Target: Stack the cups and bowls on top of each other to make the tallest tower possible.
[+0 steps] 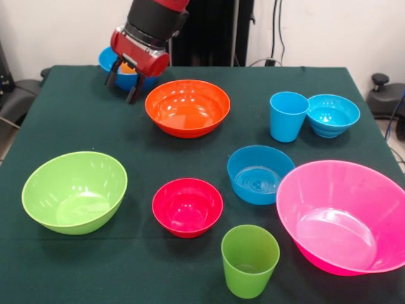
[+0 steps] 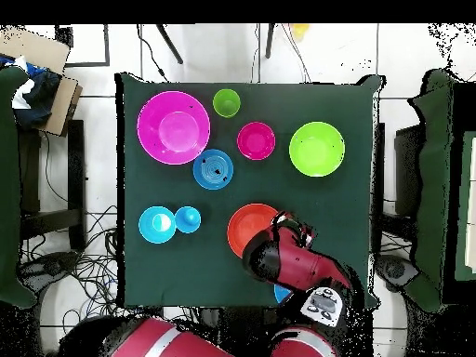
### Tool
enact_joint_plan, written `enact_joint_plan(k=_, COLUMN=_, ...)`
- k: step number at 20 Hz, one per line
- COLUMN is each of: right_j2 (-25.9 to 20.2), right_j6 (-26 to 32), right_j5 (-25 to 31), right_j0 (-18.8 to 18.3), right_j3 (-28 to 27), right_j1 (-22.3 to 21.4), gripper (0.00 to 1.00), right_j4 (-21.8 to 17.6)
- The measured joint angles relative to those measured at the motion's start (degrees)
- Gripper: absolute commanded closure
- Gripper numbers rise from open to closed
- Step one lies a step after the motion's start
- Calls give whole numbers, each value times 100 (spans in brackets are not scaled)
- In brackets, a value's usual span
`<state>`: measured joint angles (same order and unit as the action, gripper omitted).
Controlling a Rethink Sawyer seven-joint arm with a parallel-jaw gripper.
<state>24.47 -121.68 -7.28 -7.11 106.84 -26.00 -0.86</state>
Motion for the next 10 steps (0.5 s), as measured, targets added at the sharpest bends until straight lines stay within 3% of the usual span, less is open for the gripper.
enact_joint_plan(k=10, right_j2=-377, right_j6=0, right_j5=0, right_j0=-211, right_j3=-235, right_j1=266, gripper=0, right_j4=0)
